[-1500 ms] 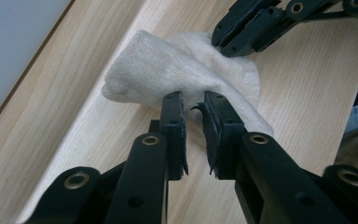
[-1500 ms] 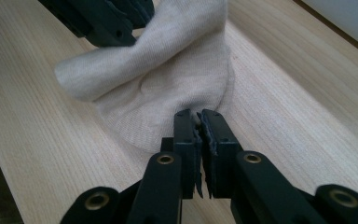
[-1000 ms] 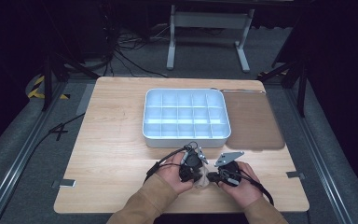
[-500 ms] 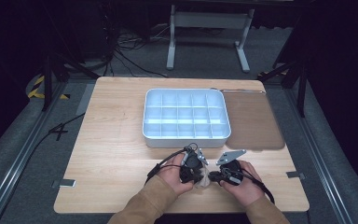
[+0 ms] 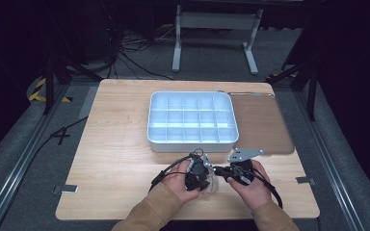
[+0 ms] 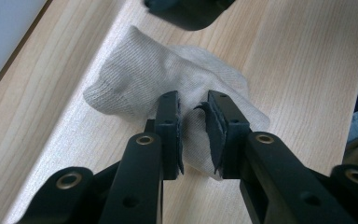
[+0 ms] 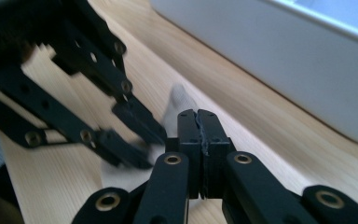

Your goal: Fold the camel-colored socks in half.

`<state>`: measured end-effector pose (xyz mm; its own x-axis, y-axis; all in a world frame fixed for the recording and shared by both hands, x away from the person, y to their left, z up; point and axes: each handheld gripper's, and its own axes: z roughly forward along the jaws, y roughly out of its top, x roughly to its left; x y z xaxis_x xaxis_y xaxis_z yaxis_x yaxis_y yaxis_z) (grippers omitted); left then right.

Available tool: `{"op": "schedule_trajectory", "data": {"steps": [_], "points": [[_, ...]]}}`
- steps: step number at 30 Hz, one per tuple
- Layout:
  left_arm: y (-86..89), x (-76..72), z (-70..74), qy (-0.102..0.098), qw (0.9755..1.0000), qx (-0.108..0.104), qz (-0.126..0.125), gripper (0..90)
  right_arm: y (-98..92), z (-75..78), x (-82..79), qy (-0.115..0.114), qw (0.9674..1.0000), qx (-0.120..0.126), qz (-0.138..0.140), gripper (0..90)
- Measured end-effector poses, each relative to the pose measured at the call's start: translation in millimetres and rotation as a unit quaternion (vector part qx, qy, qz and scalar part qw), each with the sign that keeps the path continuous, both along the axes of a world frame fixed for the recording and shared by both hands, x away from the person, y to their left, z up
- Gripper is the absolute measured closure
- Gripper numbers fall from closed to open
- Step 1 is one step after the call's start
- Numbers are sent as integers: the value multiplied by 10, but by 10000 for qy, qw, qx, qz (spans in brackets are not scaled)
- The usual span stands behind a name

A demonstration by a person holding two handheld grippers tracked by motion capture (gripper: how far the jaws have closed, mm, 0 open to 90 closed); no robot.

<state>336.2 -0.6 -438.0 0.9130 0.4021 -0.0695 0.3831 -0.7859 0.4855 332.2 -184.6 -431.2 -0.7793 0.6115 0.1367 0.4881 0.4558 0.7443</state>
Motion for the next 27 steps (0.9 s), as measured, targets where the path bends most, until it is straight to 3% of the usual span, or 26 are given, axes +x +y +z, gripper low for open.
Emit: {"op": "schedule_trajectory", "data": {"steps": [5, 12, 18, 21, 27], "points": [[-7, -23, -1, 22, 10000, -39, -79, 740, 85, -31, 37, 66, 9997, 236, 42, 898], [-1, -46, 17, -94, 9998, 14, -160, 703, 116, -143, 71, 226, 9997, -26, 12, 897], [3, -80, 18, -370, 9992, 12, -154, 527, 114, -219, 82, 337, 9991, -244, -42, 896], [-14, -81, -1, -410, 9990, 46, -140, 484, 106, -222, 78, 321, 9989, -339, -24, 889], [-24, -71, -20, -410, 9990, 116, -125, 451, 100, -208, 54, 390, 9984, -393, -104, 794]]}}
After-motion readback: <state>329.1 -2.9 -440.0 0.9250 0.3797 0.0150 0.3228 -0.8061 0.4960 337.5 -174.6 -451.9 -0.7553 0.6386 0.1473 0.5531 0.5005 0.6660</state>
